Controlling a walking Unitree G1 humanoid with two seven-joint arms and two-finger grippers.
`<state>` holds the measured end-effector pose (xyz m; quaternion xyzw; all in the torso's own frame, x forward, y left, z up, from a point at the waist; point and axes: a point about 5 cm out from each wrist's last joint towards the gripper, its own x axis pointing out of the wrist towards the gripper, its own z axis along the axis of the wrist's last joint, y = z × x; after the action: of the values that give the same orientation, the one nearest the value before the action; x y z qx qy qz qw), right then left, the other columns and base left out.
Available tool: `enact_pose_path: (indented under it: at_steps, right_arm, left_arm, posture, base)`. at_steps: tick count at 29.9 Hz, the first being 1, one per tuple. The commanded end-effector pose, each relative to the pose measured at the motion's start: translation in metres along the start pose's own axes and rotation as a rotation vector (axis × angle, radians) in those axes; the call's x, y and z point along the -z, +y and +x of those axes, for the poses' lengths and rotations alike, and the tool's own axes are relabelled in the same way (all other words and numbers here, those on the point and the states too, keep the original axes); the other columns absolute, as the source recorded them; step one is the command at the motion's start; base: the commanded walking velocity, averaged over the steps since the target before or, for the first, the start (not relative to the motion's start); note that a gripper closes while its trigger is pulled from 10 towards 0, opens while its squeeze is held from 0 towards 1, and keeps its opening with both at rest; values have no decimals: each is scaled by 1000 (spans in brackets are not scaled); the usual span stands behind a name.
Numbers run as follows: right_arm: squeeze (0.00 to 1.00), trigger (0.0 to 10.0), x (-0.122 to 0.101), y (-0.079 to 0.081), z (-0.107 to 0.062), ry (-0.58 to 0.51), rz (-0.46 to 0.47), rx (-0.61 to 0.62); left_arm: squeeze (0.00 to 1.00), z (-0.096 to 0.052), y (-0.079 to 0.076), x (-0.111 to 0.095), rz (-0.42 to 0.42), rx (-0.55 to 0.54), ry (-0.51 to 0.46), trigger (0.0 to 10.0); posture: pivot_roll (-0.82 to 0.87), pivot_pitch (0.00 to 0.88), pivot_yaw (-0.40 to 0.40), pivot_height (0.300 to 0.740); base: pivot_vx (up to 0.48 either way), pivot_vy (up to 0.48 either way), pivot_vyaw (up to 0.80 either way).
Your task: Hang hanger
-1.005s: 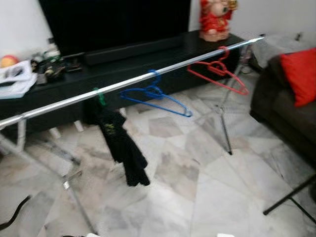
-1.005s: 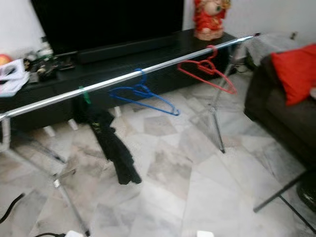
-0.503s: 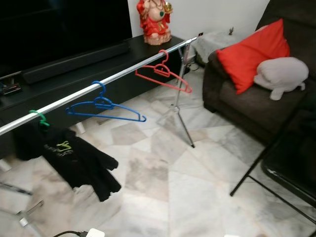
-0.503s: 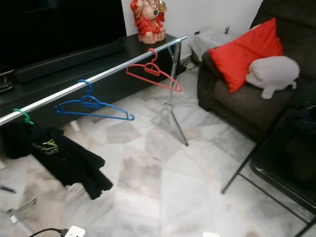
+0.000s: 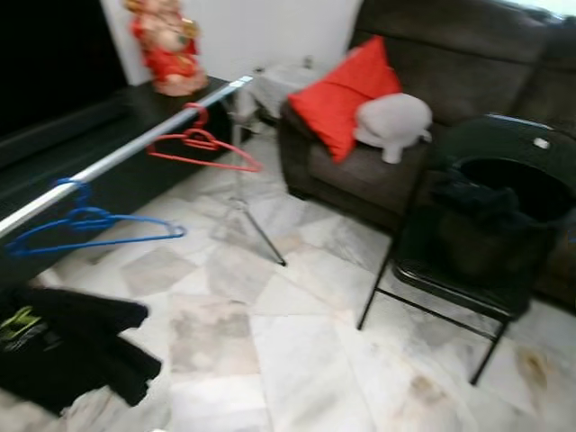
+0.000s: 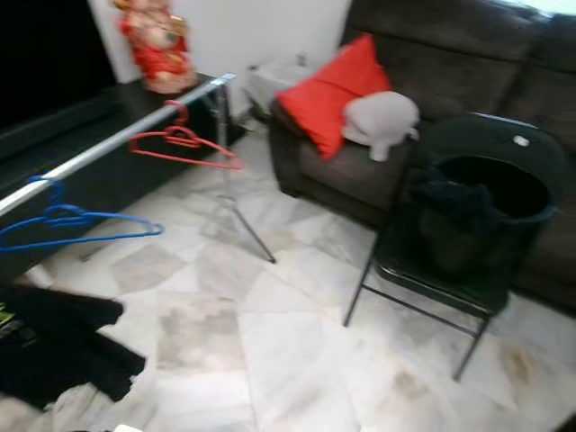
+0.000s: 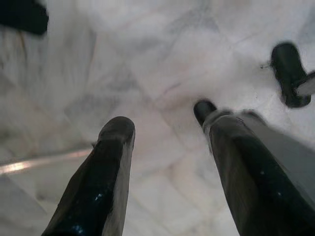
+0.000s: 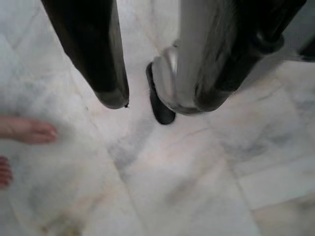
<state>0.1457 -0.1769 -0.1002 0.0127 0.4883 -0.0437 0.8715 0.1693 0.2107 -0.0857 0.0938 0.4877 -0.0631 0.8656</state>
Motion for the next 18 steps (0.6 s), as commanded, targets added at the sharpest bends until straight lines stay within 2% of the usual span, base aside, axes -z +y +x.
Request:
enact_pose_path:
  at_steps: [1, 13, 18]
  right_arm:
    - [0, 10000, 1, 2, 0, 10, 5, -4]
    - [0, 10000, -1, 3, 0, 3, 2, -6]
    - [0, 10000, -6, 3, 1, -26, 24, 2]
  left_arm:
    - [0, -2, 4, 11, -14, -15, 27, 10000]
    - [0, -3, 3, 12, -10, -15, 32, 10000]
    - [0, -2, 3, 12, -21, -10, 30, 10000]
  posture:
    - [-82, 53, 71, 740]
    - [-83, 36, 74, 740]
    - [-80, 43, 73, 740]
  base:
    - [0, 0, -788]
    - [0, 0, -788]
    - [0, 0, 0]
